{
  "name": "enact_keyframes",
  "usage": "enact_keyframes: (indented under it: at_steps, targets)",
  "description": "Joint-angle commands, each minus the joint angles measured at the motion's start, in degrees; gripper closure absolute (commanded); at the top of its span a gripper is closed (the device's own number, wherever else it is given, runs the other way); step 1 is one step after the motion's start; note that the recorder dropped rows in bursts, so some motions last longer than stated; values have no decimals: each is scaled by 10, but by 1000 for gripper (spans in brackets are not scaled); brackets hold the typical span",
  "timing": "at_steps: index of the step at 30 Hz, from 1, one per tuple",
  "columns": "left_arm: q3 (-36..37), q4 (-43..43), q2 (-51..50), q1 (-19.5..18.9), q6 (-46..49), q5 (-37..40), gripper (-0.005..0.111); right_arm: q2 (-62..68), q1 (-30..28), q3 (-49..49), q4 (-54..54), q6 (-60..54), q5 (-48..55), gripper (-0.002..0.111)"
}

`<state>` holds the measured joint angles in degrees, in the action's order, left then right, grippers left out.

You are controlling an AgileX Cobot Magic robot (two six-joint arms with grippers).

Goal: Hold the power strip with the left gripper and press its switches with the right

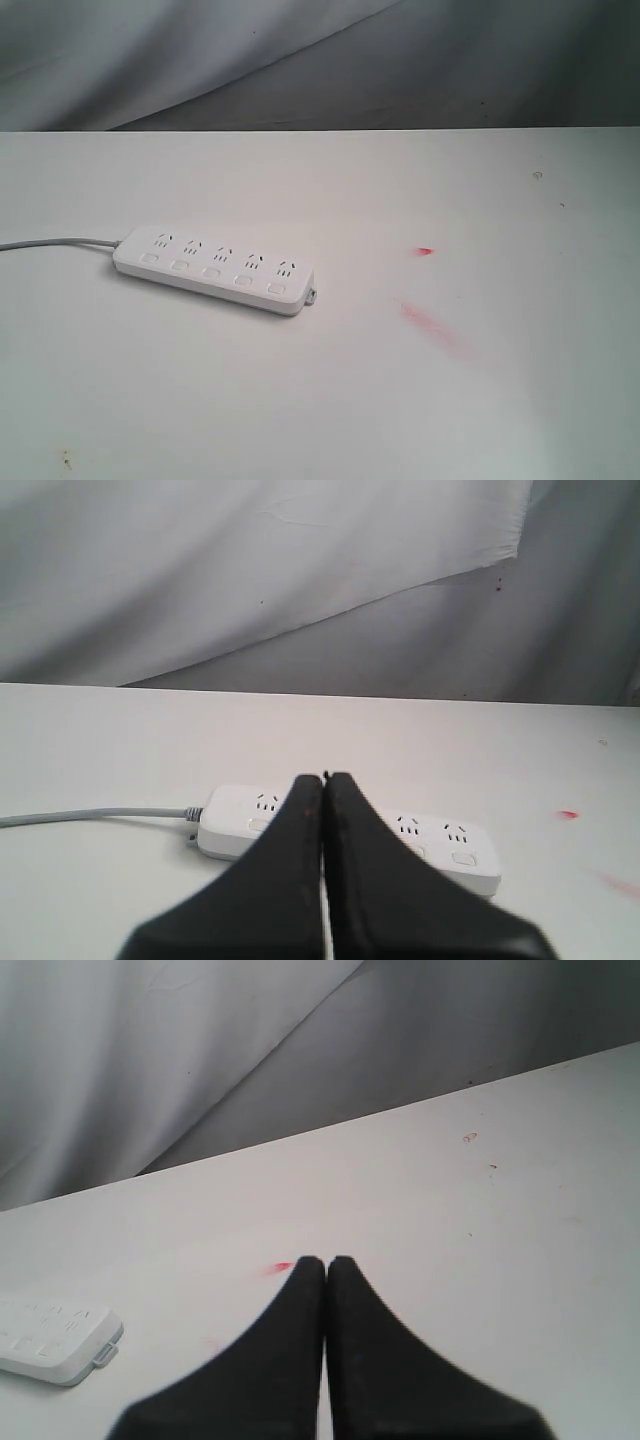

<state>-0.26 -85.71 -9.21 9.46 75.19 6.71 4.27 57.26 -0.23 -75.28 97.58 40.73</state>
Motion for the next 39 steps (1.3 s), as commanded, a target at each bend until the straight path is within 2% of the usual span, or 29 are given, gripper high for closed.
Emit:
enact_keyframes:
  at_steps: [1,15,30,33,37,39]
  targets:
    - [3,1,4,5,-2,-3,107,-2,-1,2,-9,2,0,108]
    - [3,1,4,5,-2,-4,107,-16,-8,2,-9,2,0,108]
    - [3,1,4,5,3,-4,107,-43,-183,2,-10,2,3,108]
    - [3,1,4,5,3,-4,107,-43,-262,2,-10,-39,-64,108]
    - [3,1,4,5,3,-4,107,-43,-329,2,-10,-185,-217,108]
    - [3,1,4,5,3,-4,107,-43,-354,2,-10,-223,-272,108]
